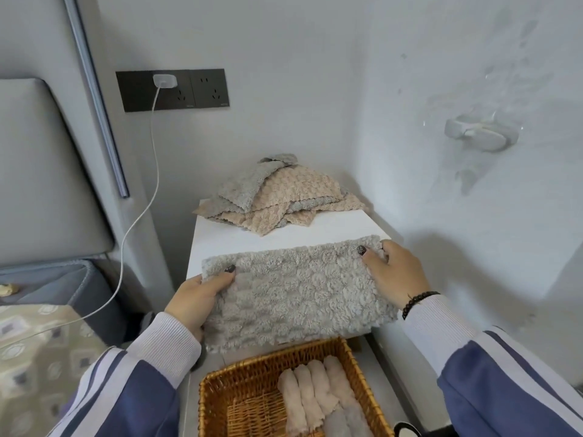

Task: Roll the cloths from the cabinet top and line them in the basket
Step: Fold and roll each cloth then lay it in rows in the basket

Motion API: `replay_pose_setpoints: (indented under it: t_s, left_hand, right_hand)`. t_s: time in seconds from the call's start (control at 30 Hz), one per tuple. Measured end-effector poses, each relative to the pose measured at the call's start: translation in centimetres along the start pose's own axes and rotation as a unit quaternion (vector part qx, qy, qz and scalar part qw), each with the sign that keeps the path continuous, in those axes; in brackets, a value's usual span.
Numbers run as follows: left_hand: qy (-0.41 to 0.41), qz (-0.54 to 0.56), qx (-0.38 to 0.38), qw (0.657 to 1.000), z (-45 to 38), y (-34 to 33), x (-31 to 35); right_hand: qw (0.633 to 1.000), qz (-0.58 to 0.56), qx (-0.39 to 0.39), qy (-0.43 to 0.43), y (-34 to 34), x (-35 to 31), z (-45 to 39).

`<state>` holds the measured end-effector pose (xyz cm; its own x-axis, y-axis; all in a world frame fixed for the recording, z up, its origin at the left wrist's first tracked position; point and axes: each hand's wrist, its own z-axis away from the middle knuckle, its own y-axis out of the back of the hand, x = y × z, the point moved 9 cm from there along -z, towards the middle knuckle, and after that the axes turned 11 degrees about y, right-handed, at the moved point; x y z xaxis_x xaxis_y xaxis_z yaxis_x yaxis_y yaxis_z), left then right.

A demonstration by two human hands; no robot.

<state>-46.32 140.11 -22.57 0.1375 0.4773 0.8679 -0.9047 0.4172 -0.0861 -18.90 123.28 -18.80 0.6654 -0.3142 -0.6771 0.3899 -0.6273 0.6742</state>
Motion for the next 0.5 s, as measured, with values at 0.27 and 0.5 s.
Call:
replay_pose_setpoints:
  t_s: [0.27,0.5]
  left_hand:
    - [0.017,-0.002,-0.02,1.0,-1.5,-2.3,-0.5]
    - [0.057,0.045,-0.063,0.995,-1.5,-4.5,-1.5]
  right_hand:
    - [0.998,-0.051,0.021,0.035,-1.8,-3.0,-1.0]
    - [0.988,-0.074,-0.023,0.13,-6.0,-8.2,1.0]
